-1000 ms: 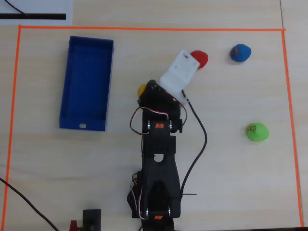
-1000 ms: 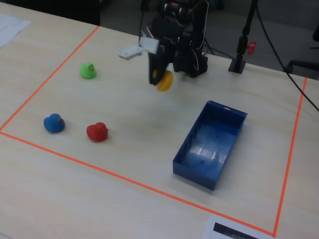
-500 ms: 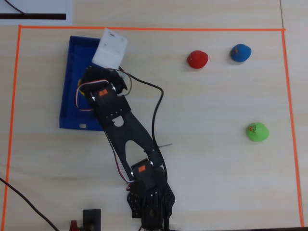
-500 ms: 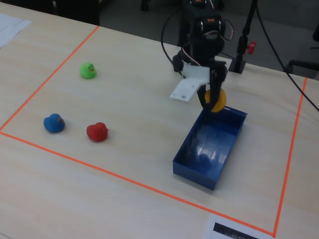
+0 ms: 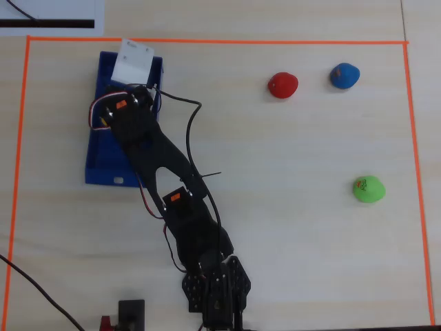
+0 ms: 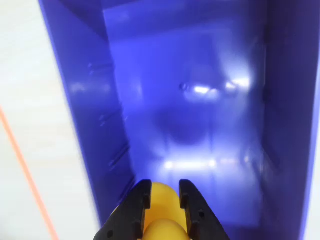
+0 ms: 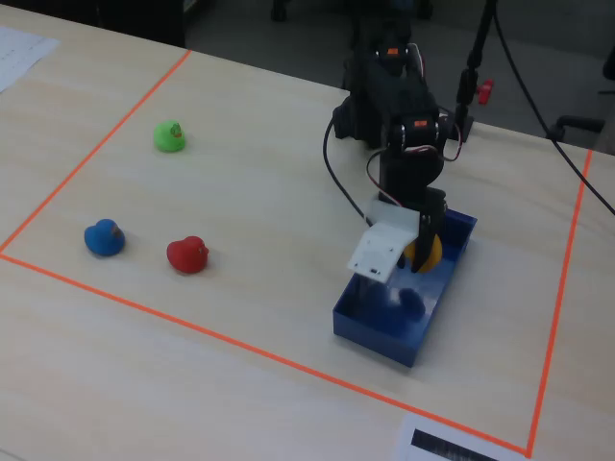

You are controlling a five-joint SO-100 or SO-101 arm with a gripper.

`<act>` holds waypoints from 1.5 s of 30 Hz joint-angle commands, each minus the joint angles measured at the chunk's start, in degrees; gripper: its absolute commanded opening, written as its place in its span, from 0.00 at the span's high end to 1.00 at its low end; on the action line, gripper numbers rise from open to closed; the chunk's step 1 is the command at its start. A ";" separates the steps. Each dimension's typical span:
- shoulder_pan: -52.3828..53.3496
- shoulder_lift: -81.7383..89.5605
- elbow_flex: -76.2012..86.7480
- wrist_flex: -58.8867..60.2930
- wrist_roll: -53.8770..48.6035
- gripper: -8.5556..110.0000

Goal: Grasp yellow duck and put it into box.

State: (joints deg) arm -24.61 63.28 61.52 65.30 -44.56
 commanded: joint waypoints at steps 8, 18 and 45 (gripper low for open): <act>6.86 2.37 5.98 -10.28 -19.60 0.73; 9.93 19.69 13.80 -17.84 -25.58 0.72; 18.90 114.79 110.21 2.64 -28.83 0.93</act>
State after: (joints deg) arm -4.66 173.58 168.75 67.50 -72.42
